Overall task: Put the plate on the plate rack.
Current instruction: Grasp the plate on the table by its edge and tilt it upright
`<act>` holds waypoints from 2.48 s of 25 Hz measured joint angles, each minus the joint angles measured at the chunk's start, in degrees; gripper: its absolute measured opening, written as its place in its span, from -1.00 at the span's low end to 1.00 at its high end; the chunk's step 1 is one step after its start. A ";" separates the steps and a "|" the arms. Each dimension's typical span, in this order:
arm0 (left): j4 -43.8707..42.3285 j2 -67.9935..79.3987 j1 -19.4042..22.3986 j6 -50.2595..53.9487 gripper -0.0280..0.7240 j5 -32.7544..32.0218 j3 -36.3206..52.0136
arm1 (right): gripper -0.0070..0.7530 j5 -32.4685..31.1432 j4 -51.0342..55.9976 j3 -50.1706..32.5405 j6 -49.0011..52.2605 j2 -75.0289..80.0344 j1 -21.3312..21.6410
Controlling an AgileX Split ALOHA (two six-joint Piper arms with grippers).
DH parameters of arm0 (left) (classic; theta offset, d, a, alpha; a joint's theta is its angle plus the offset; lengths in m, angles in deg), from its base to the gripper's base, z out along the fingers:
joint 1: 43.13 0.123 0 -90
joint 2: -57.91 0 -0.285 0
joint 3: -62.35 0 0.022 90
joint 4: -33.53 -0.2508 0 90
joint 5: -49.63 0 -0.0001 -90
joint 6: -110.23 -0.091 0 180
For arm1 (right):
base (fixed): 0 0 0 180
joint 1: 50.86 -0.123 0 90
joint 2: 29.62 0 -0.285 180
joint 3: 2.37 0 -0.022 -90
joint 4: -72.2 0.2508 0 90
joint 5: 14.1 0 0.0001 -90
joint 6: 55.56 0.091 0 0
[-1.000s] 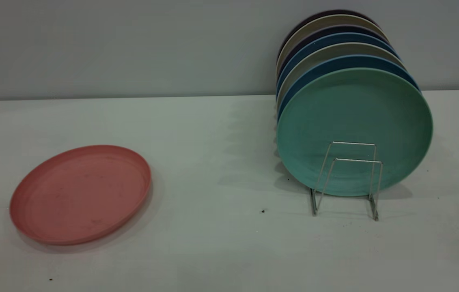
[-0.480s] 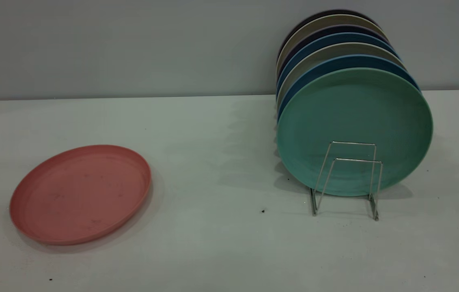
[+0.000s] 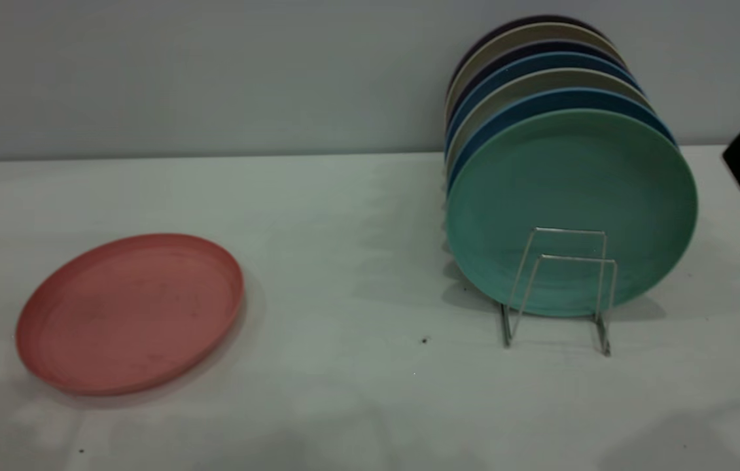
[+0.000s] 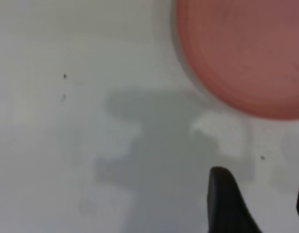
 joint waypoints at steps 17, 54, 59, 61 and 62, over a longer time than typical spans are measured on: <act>-6.09 32.59 4.22 0.82 0.12 -7.43 -23.29 | 0.14 1.48 5.39 0.06 -4.66 2.12 0.00; -7.48 49.47 4.29 -2.29 -0.75 4.44 -33.54 | 0.14 4.48 6.31 0.06 -6.03 2.12 0.00; -8.60 49.73 4.29 -2.61 -0.76 4.78 -33.54 | 0.14 4.55 6.44 0.06 -6.08 2.12 0.00; -9.70 49.65 4.29 -2.63 -0.76 4.93 -33.54 | 0.14 4.55 6.44 0.06 -6.08 2.12 0.00; -10.31 49.48 4.29 -2.63 -0.76 4.99 -33.54 | 0.14 4.55 6.44 0.06 -6.08 2.12 0.00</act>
